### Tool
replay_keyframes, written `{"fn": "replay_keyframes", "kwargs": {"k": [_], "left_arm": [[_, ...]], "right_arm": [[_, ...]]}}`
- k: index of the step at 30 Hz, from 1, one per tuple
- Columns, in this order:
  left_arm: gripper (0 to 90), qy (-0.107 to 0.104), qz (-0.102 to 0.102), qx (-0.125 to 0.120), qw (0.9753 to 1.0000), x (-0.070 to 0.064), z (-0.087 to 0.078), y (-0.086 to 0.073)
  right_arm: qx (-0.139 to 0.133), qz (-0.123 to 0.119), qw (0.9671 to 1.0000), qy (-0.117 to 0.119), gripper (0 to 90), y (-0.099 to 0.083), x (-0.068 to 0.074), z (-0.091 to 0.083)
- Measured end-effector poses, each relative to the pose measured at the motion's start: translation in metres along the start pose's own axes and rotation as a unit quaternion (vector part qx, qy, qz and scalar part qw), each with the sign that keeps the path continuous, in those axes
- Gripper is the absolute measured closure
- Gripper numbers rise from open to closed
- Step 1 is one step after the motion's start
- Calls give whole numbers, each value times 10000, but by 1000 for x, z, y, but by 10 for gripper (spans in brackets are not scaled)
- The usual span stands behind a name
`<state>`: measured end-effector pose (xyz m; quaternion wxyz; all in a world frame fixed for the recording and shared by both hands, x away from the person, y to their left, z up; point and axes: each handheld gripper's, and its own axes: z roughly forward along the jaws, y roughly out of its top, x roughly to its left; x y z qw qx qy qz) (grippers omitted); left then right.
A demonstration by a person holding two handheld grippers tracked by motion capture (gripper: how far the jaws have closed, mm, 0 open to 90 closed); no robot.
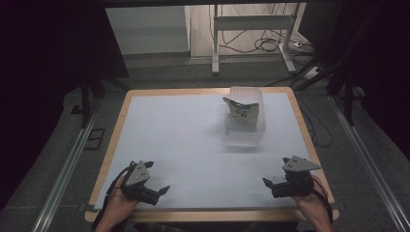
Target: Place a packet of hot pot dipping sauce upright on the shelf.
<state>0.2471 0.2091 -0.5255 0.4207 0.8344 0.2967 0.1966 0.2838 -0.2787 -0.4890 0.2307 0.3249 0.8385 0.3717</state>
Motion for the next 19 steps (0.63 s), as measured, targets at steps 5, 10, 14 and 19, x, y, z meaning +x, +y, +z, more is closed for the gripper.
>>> {"fn": "replay_keyframes", "kwargs": {"k": [5, 10, 14, 19], "left_arm": [[0, -17, -35, 82, 10000, 0, 2, -1], [0, -46, -68, 157, 9998, 2, 3, -1], [0, -76, -75, 191, 9998, 2, 4, -1], [0, -61, -94, 176, 9998, 2, 4, -1]], "right_arm": [[89, 30, 9999, 80, 0, -5, -2, 6], [146, 142, 9997, 157, 0, -9, -6, 9], [264, 263, 9990, 251, 0, -12, -9, 13], [283, 327, 9987, 279, 0, -14, -12, 14]]}}
